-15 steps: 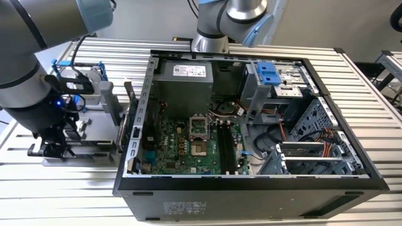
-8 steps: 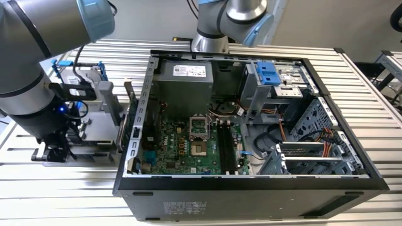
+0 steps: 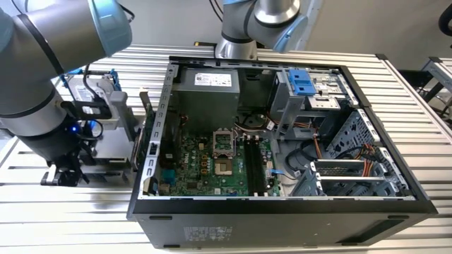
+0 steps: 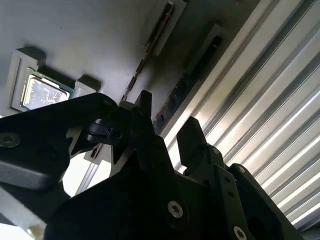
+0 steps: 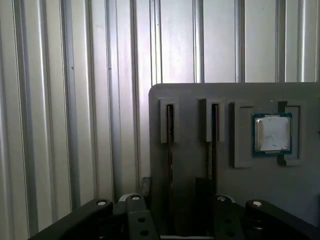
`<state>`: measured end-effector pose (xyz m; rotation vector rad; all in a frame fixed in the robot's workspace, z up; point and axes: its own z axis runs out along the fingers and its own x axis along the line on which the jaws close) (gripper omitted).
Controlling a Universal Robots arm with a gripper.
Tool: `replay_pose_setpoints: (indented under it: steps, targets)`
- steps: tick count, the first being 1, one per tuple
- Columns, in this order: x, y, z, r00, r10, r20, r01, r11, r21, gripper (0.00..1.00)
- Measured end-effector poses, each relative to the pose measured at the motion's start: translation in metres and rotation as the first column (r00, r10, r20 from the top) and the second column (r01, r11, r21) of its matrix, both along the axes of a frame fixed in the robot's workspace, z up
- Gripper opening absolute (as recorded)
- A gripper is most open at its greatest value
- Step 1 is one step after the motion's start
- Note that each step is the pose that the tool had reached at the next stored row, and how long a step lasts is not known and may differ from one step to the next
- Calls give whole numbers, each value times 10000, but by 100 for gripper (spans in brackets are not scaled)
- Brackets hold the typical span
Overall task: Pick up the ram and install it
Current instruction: 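Pick up the ram and move it above insertion slot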
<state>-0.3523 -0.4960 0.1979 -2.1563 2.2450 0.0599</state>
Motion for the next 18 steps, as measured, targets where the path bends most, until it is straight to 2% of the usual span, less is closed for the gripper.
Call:
replay_pose_setpoints:
  steps: [8,18]
  targets:
    - [2,4,-71,10000,0,0,0,10000,0,100]
    - [2,20,-82,10000,0,0,0,10000,0,100]
